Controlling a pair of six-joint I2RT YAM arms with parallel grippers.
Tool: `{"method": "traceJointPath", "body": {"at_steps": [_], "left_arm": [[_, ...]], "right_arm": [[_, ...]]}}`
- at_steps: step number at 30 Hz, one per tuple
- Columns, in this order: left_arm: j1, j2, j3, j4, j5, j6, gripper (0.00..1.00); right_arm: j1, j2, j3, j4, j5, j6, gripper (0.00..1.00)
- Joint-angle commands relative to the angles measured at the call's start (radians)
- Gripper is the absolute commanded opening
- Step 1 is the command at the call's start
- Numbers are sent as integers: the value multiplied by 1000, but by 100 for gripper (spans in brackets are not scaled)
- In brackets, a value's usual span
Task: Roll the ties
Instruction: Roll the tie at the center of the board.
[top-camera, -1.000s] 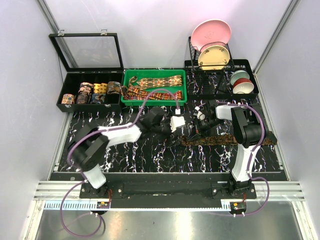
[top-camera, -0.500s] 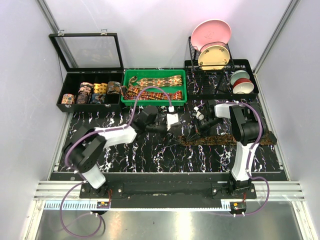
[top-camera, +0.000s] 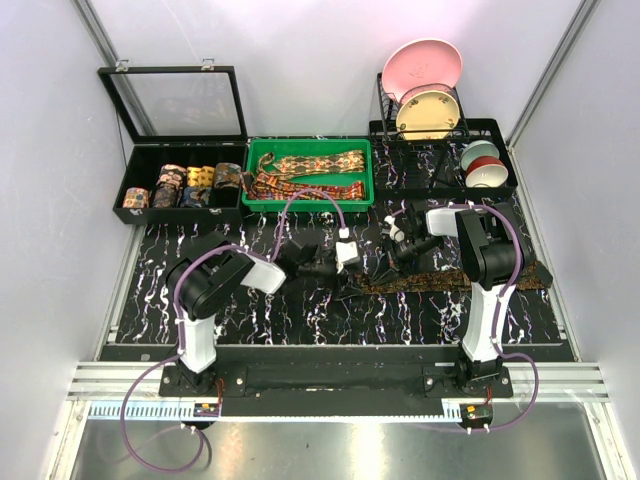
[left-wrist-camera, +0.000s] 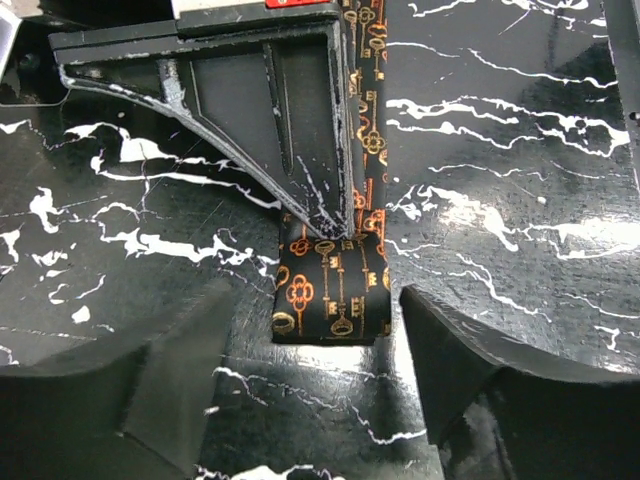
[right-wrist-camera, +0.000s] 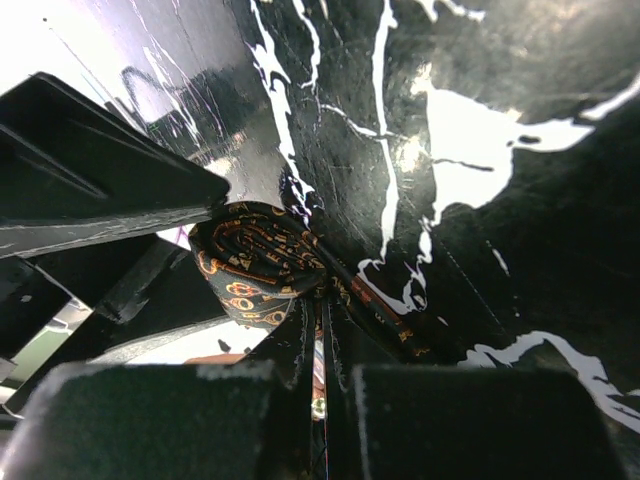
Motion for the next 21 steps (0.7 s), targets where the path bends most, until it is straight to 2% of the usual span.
{"method": "traceJointPath", "body": {"at_steps": [1,4,6,9,13,18,21], "left_arm": [[-12,21,-18,137,5,-13,72],[-20,32,-15,135,5,-2,69],[-24,38,1,101,-6,8,60],[-29,40,32,37,-18,36,56],[-49,35,87,-127,-67,79,57],[-52,40,83,-130,-62,80,58],[-58,52,92,-141,-69,79,45]], "right_arm": [[21,49,-15,28,166,-29,0],[21,54,-15,30,162,-27,0],[23,51,-16,32,160,-26,0],[23,46,-20,33,160,-27,0],[23,48,-20,35,155,-27,0],[23,40,-23,38,154,-27,0],[23,40,-24,38,155,-24,0]]}}
